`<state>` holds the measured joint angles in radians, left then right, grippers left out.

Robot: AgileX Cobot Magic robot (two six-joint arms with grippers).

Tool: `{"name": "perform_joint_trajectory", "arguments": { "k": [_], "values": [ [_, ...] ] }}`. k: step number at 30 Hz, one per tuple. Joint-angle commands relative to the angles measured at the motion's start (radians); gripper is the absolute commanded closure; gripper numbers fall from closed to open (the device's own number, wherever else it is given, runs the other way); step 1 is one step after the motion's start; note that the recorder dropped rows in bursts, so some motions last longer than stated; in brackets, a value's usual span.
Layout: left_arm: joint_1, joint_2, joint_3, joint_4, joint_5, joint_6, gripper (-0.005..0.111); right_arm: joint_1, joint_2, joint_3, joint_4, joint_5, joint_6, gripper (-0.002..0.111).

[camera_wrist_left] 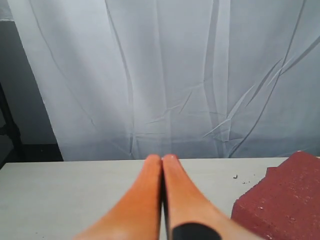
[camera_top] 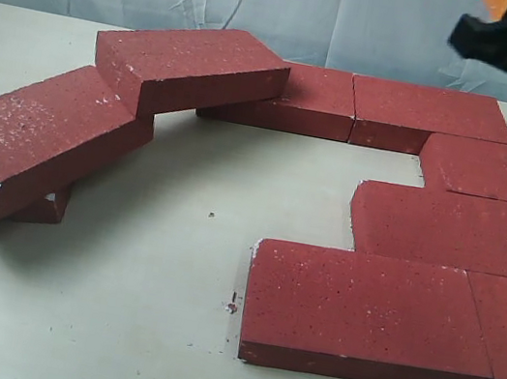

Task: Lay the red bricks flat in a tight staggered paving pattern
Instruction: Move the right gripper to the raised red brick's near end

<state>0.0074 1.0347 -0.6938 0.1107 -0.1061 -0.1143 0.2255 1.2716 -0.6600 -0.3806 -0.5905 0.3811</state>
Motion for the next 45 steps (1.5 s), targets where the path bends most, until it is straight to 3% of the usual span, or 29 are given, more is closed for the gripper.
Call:
{"name": "perform_joint_trajectory", "arguments": {
  "k": [1,5,8,12,15,20,29,31,32,33,34,35,36,37,45],
  "values": [
    [-0.001,0.001,-0.007,0.009,0.005,-0.005,0.107,0.090,0.110,-0.025,-0.003,-0.059,0.013,0.109],
    [-0.014,0.001,-0.007,0.024,0.023,-0.005,0.107,0.153,0.205,-0.072,-0.001,-0.064,0.039,0.109],
    [-0.060,0.007,-0.015,0.074,0.073,-0.005,0.107,0.192,0.264,-0.111,0.001,-0.066,0.092,0.109],
    [-0.127,0.041,-0.084,0.143,0.290,0.002,0.107,0.207,0.344,-0.151,0.021,-0.107,0.321,0.109],
    [-0.139,0.060,-0.118,0.160,0.380,0.002,0.107,0.207,0.423,-0.158,0.018,-0.202,0.496,0.109],
    [-0.139,0.071,-0.134,0.143,0.417,0.002,0.107,0.207,0.514,-0.162,0.017,-0.325,0.599,0.109],
    [-0.139,0.199,-0.159,0.083,0.443,0.033,0.107,0.207,0.594,-0.165,0.079,-0.332,0.827,0.109],
    [-0.139,0.232,-0.161,0.069,0.421,0.067,0.107,0.207,0.628,-0.181,0.060,-0.343,0.880,0.101],
    [-0.139,0.246,-0.161,0.065,0.399,0.070,0.107,0.216,0.655,-0.202,0.025,-0.365,0.938,0.084],
    [-0.139,0.255,-0.161,0.065,0.391,0.070,0.107,0.226,0.665,-0.212,0.019,-0.368,0.951,0.075],
    [-0.139,0.269,-0.161,0.065,0.379,0.073,0.107,0.252,0.690,-0.241,0.020,-0.364,0.983,0.046],
    [-0.139,0.273,-0.163,0.071,0.377,0.073,0.107,0.263,0.701,-0.255,0.022,-0.355,1.001,0.034],
    [-0.139,0.284,-0.168,0.087,0.380,0.073,0.107,0.291,0.730,-0.291,0.027,-0.325,1.066,0.014],
    [-0.139,0.292,-0.177,0.092,0.393,0.073,0.107,0.314,0.751,-0.319,0.037,-0.307,1.109,0.009],
    [-0.139,0.304,-0.192,0.083,0.424,0.073,0.107,0.393,0.866,-0.386,0.229,-0.280,1.211,0.010]
  ]
}}
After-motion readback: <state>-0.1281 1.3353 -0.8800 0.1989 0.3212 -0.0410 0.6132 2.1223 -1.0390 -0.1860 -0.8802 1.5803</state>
